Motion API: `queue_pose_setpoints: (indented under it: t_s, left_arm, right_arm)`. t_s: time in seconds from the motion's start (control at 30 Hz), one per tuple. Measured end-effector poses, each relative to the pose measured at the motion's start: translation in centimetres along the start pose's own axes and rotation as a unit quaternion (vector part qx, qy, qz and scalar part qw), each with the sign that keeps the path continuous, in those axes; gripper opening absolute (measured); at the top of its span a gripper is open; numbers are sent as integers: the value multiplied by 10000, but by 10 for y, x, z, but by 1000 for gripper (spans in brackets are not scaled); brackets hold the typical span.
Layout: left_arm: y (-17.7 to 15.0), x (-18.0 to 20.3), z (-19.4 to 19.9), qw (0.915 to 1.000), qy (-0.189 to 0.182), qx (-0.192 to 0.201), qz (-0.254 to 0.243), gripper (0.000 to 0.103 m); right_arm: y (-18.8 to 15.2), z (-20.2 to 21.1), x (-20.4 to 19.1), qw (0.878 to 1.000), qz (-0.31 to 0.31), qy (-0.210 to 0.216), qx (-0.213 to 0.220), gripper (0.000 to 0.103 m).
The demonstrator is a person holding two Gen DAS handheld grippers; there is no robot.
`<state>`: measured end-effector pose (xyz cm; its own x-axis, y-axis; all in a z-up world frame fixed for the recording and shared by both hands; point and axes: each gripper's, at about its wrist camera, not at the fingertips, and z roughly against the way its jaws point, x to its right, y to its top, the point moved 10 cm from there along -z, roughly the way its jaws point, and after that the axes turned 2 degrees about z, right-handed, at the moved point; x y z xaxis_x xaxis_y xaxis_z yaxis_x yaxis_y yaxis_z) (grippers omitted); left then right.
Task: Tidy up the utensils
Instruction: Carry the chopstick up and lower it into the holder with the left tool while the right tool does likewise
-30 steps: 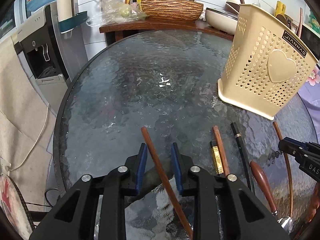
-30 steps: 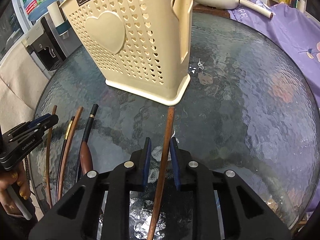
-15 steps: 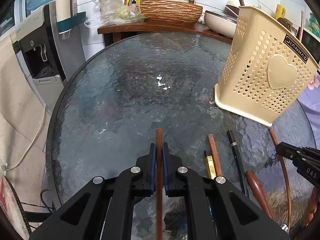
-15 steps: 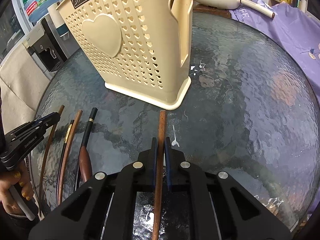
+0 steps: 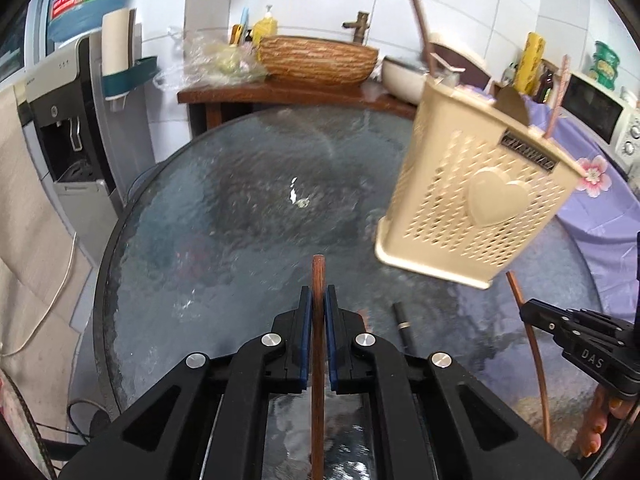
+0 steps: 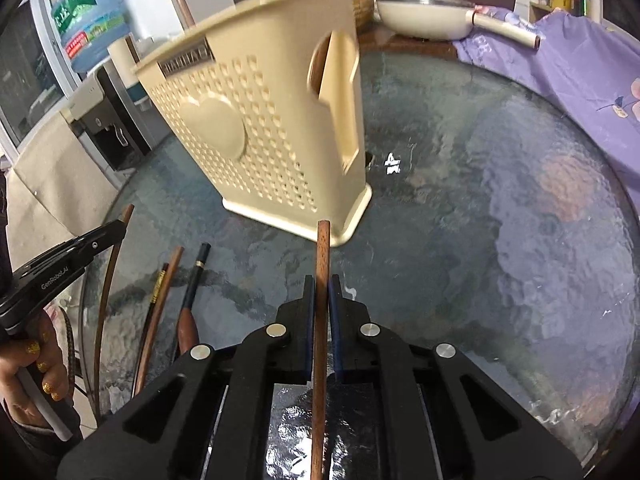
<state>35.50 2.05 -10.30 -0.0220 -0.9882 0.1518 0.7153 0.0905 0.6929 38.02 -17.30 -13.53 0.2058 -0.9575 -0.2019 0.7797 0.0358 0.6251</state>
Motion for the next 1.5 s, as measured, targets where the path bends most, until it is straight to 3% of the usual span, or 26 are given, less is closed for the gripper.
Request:
queue_pose_setpoints:
  t_s: [0.43, 0.87, 1.5]
  left_arm:
    - [27, 35, 56, 9968, -426, 635, -212, 6]
    - [42, 56, 88, 9921, -712, 957, -395, 6]
    - [62, 66, 127, 9848, -815, 1430, -559, 6]
  right_arm:
    - [30, 73, -15, 9945, 167, 397, 952, 7]
    - [43, 113, -27, 9886, 339, 637, 1322, 7]
    - [63, 158, -53, 9772, 808, 731, 1824, 7]
